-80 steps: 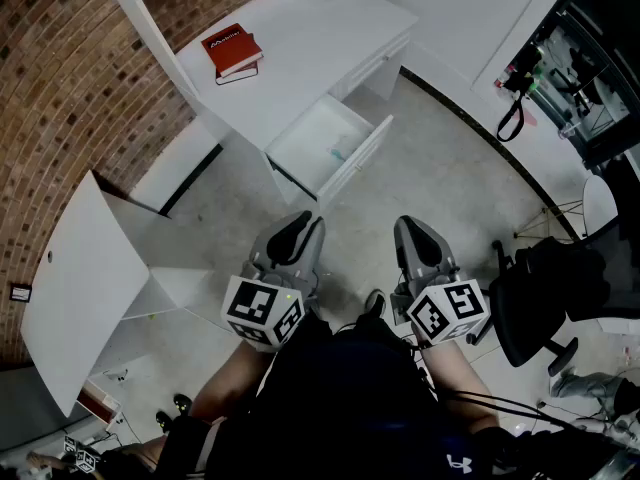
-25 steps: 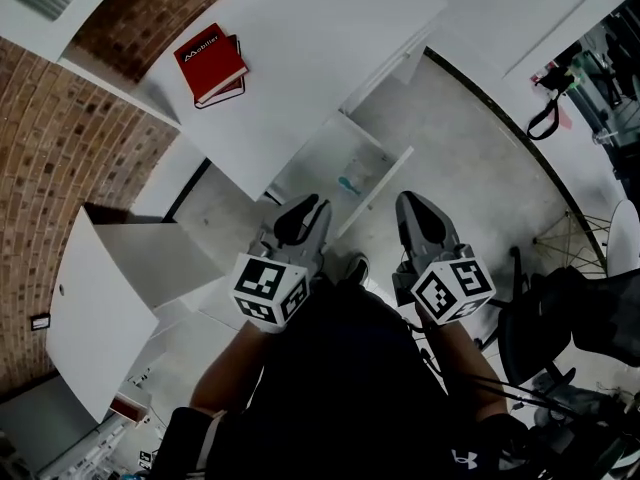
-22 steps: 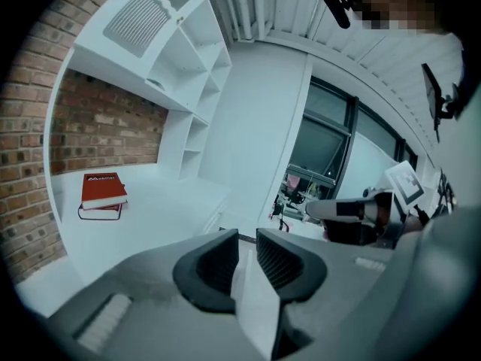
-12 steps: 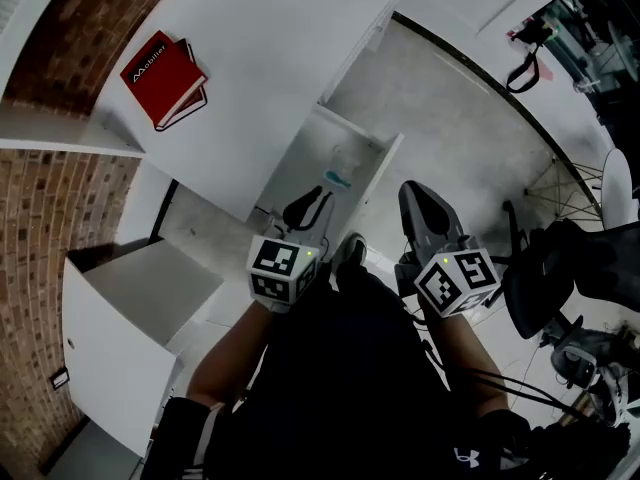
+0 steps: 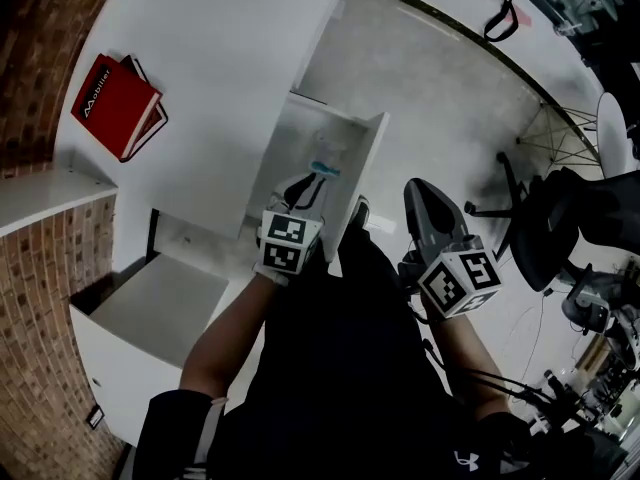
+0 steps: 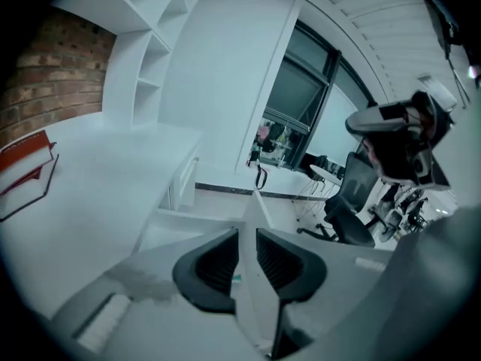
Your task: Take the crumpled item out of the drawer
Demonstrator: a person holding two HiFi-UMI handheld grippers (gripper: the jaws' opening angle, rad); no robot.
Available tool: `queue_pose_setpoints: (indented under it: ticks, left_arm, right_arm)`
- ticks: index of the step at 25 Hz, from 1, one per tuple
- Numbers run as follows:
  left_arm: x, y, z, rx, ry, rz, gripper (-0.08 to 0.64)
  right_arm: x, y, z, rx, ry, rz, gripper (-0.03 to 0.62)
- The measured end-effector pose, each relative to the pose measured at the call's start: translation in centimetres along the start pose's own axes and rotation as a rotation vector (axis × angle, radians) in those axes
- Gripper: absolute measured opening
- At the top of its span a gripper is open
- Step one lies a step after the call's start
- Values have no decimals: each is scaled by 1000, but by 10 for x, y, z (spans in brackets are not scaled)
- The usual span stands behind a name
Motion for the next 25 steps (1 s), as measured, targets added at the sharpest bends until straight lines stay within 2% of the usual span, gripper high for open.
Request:
queue_pose_setpoints:
  ticks: [7, 14, 19, 25]
  left_arm:
    - [-42, 4, 62, -33, -186, 106, 106]
    - [-75, -16, 116, 9, -337, 167, 131]
    - [-96, -36, 147, 37, -427, 114, 132]
    - [-114, -56, 164, 70, -481, 77, 132]
  right_arm:
    - [-17, 35, 1, -29, -27, 79, 3]
    - [-41, 73, 0, -56, -60, 153, 3]
    - [-61, 88, 5, -57, -91, 202, 3]
    - [-77, 96, 14, -53, -125, 227, 3]
Point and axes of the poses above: the fingertips, and each gripper's own axes: z forward along the fingers, y to its right, x out of its top, the point moved 2 cm from there along -z, backward along the fingers, and after that the axes turned 2 degrees about -y, right-handed, at the moved point
